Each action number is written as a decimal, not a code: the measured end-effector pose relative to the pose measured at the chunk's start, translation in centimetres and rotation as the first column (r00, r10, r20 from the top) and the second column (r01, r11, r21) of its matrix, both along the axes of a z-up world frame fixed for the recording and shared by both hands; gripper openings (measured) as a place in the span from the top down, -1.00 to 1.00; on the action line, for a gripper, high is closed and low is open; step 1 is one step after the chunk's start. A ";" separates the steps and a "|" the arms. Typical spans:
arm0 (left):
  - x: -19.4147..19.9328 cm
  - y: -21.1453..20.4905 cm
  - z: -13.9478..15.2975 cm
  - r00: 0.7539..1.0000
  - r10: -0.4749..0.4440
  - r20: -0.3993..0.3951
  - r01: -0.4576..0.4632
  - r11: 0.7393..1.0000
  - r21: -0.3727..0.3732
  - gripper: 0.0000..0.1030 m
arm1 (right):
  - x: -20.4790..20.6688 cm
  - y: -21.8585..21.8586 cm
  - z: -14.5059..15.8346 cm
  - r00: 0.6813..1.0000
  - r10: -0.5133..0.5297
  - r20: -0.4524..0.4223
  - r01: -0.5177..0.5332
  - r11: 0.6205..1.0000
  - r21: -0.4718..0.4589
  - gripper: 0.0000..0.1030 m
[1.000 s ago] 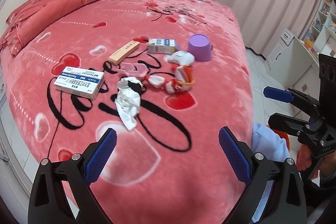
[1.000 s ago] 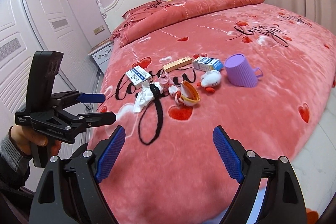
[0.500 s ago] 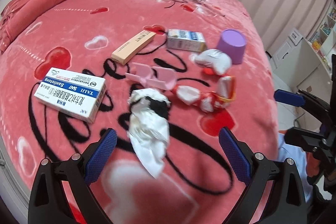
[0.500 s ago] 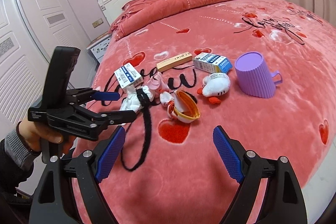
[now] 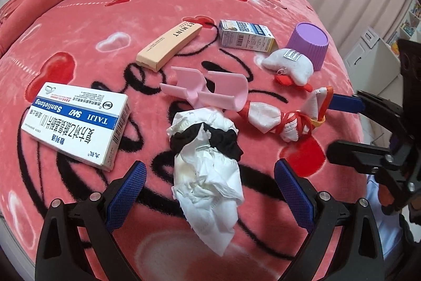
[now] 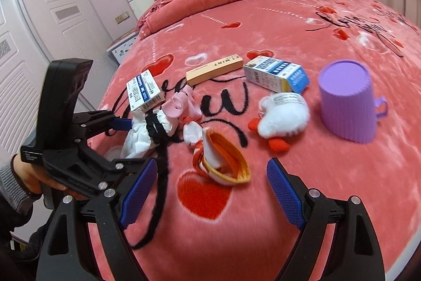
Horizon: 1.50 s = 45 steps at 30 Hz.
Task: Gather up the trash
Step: 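Grasp the white tissue with the left gripper while the right grasps the red-white wrapper, then carry the tissue and wrapper over the orange bin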
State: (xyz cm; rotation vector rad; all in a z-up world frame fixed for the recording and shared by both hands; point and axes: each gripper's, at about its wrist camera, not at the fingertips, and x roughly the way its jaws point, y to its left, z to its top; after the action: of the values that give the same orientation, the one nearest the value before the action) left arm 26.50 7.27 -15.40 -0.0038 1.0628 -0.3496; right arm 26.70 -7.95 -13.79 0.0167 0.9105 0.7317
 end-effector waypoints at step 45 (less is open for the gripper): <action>-16.7 -8.3 7.8 0.986 -0.126 0.113 0.128 0.992 -0.014 0.27 | -19.3 -8.2 6.8 0.997 -0.039 0.059 0.035 0.997 0.068 0.48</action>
State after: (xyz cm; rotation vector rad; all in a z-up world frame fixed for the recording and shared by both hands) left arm 9.81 -1.07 -7.56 0.0643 0.9502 -0.4714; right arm 7.45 -16.16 -6.95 0.0705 0.8257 0.7244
